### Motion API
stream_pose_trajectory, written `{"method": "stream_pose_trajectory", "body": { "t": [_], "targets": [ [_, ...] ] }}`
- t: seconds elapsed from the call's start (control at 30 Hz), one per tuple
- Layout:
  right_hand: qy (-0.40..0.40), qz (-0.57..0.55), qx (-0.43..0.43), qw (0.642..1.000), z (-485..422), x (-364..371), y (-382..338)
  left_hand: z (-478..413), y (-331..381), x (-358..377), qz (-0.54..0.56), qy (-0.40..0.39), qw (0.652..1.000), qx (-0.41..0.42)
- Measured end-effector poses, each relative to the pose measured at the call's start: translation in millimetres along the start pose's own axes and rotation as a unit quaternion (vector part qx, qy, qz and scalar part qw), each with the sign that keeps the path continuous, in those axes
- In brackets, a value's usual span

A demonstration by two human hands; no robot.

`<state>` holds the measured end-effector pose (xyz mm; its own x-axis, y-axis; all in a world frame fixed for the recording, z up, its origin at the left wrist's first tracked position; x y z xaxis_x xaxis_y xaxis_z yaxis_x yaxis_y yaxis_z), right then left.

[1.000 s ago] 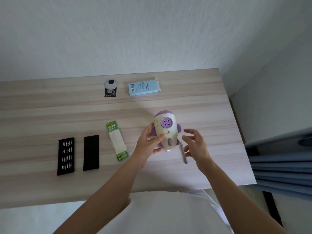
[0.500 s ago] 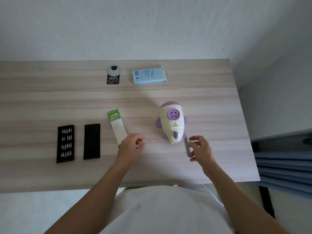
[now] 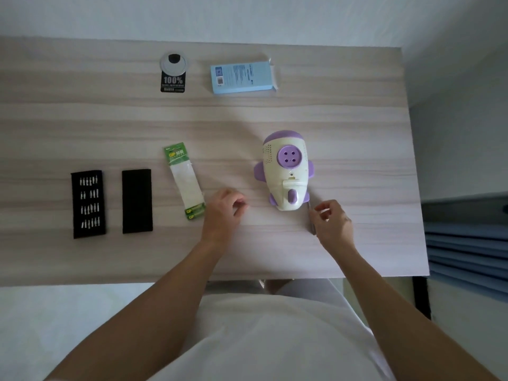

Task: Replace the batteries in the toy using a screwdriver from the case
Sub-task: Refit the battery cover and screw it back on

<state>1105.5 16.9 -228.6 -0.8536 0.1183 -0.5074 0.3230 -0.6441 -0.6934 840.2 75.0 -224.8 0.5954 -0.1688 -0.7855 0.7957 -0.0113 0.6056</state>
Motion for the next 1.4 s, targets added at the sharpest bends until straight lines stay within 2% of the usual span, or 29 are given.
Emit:
{"method": "stream_pose_trajectory", "body": {
  "t": [0.33, 0.47, 0.7, 0.77, 0.87, 1.07, 1.4],
  "targets": [
    [0.011, 0.125, 0.009, 0.992, -7.1, 5.1, -0.4, -2.2, -6.3, 0.4, 0.009, 0.026, 0.999, -0.018],
    [0.016, 0.156, 0.008, 0.988, -4.6, 7.9, -1.1, -4.6, -5.8, 3.8, -0.030, 0.032, 0.999, -0.002],
    [-0.001, 0.320, -0.038, 0.947, 3.4, 22.7, -18.4, -5.6, 2.9, -2.7, -0.051, 0.054, 0.997, 0.015],
    [-0.012, 0.299, -0.029, 0.954, 2.9, 21.6, -18.1, -6.5, 5.2, -7.7, -0.018, 0.046, 0.999, -0.001],
    [-0.018, 0.229, -0.026, 0.973, 3.4, 13.1, -20.2, -7.2, 1.7, -16.6, 0.045, 0.025, 0.996, -0.067],
    [-0.019, 0.108, -0.042, 0.993, 11.5, -14.6, -33.0, -4.4, 16.2, -45.1, 0.178, 0.037, 0.975, -0.126],
    [-0.027, -0.081, -0.042, 0.995, 37.8, -31.2, -61.2, -1.4, 59.4, -76.9, 0.244, 0.025, 0.966, -0.087]
  ]
}}
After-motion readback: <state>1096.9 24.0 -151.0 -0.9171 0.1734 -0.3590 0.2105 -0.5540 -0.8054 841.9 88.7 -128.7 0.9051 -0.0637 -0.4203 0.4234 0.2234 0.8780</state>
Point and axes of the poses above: each hand's wrist, its own z-axis away from the middle knuckle, its own x-axis out of the palm, y = z × x, the point moved 8 cm from there along -z, towards the middle knuckle, and after that the axes turned 11 degrees about -z, right-handed, at the moved point
